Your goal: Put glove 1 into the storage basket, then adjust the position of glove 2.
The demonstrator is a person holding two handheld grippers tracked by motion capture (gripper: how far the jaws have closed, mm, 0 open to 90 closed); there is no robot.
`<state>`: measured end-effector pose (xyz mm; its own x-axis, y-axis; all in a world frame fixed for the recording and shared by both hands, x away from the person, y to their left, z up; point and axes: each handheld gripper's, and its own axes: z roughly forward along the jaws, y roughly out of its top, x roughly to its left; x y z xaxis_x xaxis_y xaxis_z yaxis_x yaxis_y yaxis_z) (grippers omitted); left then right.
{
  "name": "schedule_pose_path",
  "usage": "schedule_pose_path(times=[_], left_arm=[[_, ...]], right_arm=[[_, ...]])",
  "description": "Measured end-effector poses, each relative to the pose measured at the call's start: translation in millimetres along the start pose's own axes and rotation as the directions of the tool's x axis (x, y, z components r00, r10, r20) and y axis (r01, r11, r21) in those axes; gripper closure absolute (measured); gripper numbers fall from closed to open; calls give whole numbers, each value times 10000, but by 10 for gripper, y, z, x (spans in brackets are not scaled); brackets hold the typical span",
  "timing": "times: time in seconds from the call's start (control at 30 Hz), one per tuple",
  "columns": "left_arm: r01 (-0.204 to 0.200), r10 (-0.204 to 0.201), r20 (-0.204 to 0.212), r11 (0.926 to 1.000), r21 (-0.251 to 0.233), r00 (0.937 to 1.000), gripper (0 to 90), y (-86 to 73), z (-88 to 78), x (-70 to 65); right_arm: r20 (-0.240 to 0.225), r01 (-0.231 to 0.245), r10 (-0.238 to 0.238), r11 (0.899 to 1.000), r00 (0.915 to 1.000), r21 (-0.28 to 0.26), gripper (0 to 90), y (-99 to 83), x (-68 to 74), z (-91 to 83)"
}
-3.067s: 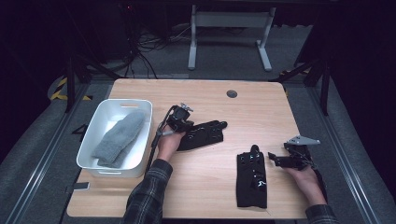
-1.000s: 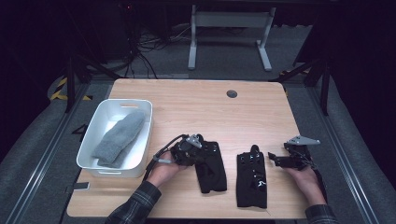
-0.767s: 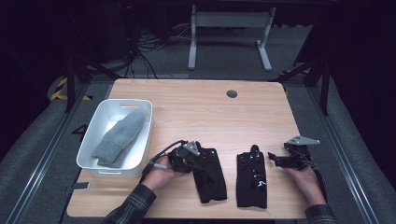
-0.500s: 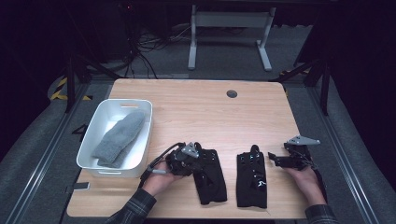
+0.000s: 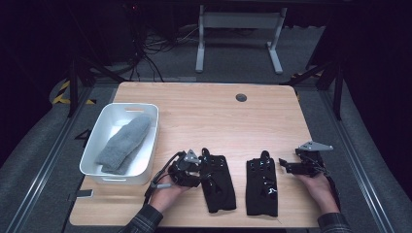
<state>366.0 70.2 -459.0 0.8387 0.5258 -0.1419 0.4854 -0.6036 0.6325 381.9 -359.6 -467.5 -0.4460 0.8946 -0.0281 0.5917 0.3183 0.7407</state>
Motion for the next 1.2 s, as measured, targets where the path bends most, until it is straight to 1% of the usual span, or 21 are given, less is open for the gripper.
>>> schedule_pose_path(times=[0.13,0.27,0.3,0.37,0.43,0.47,0.5,0.53,0.57,0.6,0.67,0.77,0.83,0.87,0.9,0.93,0.97,1.0,1.07,1.17,1.2], left_arm=[[27,-27,-96,10000,18,10000,570,5,2,-3],[77,-80,-341,9999,-70,9994,592,2,6,-2],[127,-129,-294,9999,-75,9995,607,3,5,2],[172,-175,-276,9998,-88,9995,653,4,3,18],[259,-262,-228,9996,-132,9994,704,4,6,24],[351,-353,-103,9993,-143,9993,729,6,6,44],[351,-353,-103,9993,-143,9993,753,6,6,44],[373,-374,-48,9992,-131,9993,753,8,7,49],[392,-392,49,9992,-71,9992,797,15,7,53],[429,-429,83,9990,-80,9990,818,17,9,51],[430,-430,83,9990,-80,9990,858,25,8,48],[540,-539,161,9985,-47,9984,881,31,4,59],[741,-736,336,9972,-116,9967,884,25,0,86],[888,-878,471,9958,-209,9950,885,21,-3,100],[888,-878,471,9958,-209,9950,886,21,-3,100],[1005,-988,612,9946,-256,9932,886,23,-20,118],[1069,-1047,711,9939,-273,9920,888,23,-34,128],[1189,-1153,773,9919,-448,9903,888,26,-48,134],[1319,-1244,999,9886,-725,9872,888,39,-92,158],[1437,-1322,1132,9845,-1003,9847,889,62,-134,176],[1437,-1322,1132,9845,-1003,9847,888,62,-134,176]], right_arm=[[-9,16,-16,10000,10000,5,163,-1,0,-1],[-22,52,-52,10000,10000,-4,171,-2,3,-5],[-28,48,-48,10000,10000,-3,181,-3,4,-8],[-66,100,-100,9999,9999,111,249,4,8,-35],[-47,266,-265,9995,9996,182,312,7,21,-81],[-125,293,-292,9995,9995,131,340,7,27,-104],[-191,315,-312,9994,9993,140,357,6,36,-135],[-191,315,-312,9994,9993,140,357,6,36,-135],[-356,399,-394,9991,9986,121,402,1,65,-197],[-531,400,-394,9991,9978,103,429,-5,86,-231],[-1082,582,-576,9983,9925,29,529,-24,140,-309],[-1778,932,-914,9956,9798,20,672,-39,259,-398],[-2142,1142,-1108,9934,9705,38,792,-54,341,-437],[-2256,1216,-1168,9926,9672,72,835,-63,376,-454],[-2371,1301,-1243,9915,9635,86,870,-72,404,-470],[-2371,1301,-1243,9915,9635,86,870,-72,404,-470],[-2529,1370,-1298,9905,9588,112,899,-83,431,-490],[-2671,1453,-1365,9893,9540,133,900,-102,461,-512],[-2840,1543,-1428,9879,9481,185,900,-121,480,-523],[-3072,1670,-1496,9855,9398,311,900,-132,508,-511],[-3120,1733,-1541,9843,9375,348,900,-130,517,-501]])
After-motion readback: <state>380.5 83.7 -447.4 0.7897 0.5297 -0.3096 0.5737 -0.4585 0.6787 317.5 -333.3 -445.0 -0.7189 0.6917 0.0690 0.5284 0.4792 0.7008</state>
